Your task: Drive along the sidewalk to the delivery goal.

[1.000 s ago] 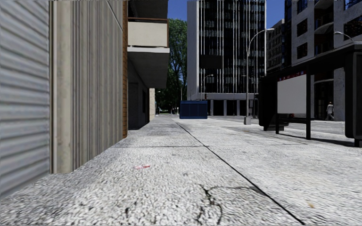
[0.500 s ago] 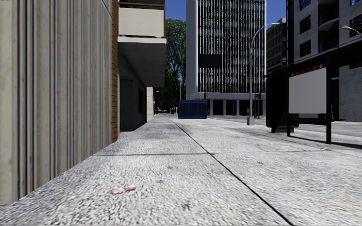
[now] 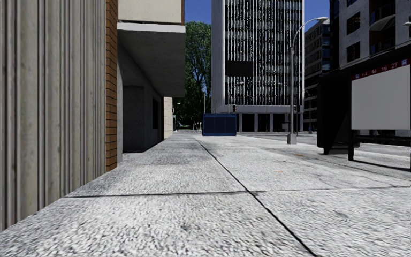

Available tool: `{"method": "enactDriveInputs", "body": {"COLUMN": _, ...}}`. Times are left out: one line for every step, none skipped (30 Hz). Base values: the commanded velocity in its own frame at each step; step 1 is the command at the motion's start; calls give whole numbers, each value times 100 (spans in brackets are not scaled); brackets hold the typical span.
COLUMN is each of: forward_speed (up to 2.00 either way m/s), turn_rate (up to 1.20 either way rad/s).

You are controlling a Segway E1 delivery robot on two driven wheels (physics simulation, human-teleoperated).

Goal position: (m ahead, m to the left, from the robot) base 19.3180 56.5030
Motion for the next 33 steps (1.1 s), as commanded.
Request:
{"method": "enactDriveInputs", "body": {"forward_speed": 200, "turn_rate": 20}}
{"method": "enactDriveInputs", "body": {"forward_speed": 200, "turn_rate": 20}}
{"method": "enactDriveInputs", "body": {"forward_speed": 200, "turn_rate": 29}}
{"method": "enactDriveInputs", "body": {"forward_speed": 200, "turn_rate": 35}}
{"method": "enactDriveInputs", "body": {"forward_speed": 200, "turn_rate": 37}}
{"method": "enactDriveInputs", "body": {"forward_speed": 200, "turn_rate": 37}}
{"method": "enactDriveInputs", "body": {"forward_speed": 200, "turn_rate": 38}}
{"method": "enactDriveInputs", "body": {"forward_speed": 200, "turn_rate": 38}}
{"method": "enactDriveInputs", "body": {"forward_speed": 200, "turn_rate": 38}}
{"method": "enactDriveInputs", "body": {"forward_speed": 200, "turn_rate": 38}}
{"method": "enactDriveInputs", "body": {"forward_speed": 200, "turn_rate": 38}}
{"method": "enactDriveInputs", "body": {"forward_speed": 200, "turn_rate": 38}}
{"method": "enactDriveInputs", "body": {"forward_speed": 200, "turn_rate": 3}}
{"method": "enactDriveInputs", "body": {"forward_speed": 200, "turn_rate": 0}}
{"method": "enactDriveInputs", "body": {"forward_speed": 200, "turn_rate": 0}}
{"method": "enactDriveInputs", "body": {"forward_speed": 200, "turn_rate": 0}}
{"method": "enactDriveInputs", "body": {"forward_speed": 200, "turn_rate": 0}}
{"method": "enactDriveInputs", "body": {"forward_speed": 200, "turn_rate": 0}}
{"method": "enactDriveInputs", "body": {"forward_speed": 200, "turn_rate": 0}}
{"method": "enactDriveInputs", "body": {"forward_speed": 200, "turn_rate": 0}}
{"method": "enactDriveInputs", "body": {"forward_speed": 200, "turn_rate": 0}}
{"method": "enactDriveInputs", "body": {"forward_speed": 200, "turn_rate": 0}}
{"method": "enactDriveInputs", "body": {"forward_speed": 200, "turn_rate": 0}}
{"method": "enactDriveInputs", "body": {"forward_speed": 200, "turn_rate": 0}}
{"method": "enactDriveInputs", "body": {"forward_speed": 200, "turn_rate": 0}}
{"method": "enactDriveInputs", "body": {"forward_speed": 200, "turn_rate": 0}}
{"method": "enactDriveInputs", "body": {"forward_speed": 200, "turn_rate": 0}}
{"method": "enactDriveInputs", "body": {"forward_speed": 200, "turn_rate": 0}}
{"method": "enactDriveInputs", "body": {"forward_speed": 200, "turn_rate": 0}}
{"method": "enactDriveInputs", "body": {"forward_speed": 200, "turn_rate": 0}}
{"method": "enactDriveInputs", "body": {"forward_speed": 200, "turn_rate": 0}}
{"method": "enactDriveInputs", "body": {"forward_speed": 200, "turn_rate": 0}}
{"method": "enactDriveInputs", "body": {"forward_speed": 200, "turn_rate": 0}}
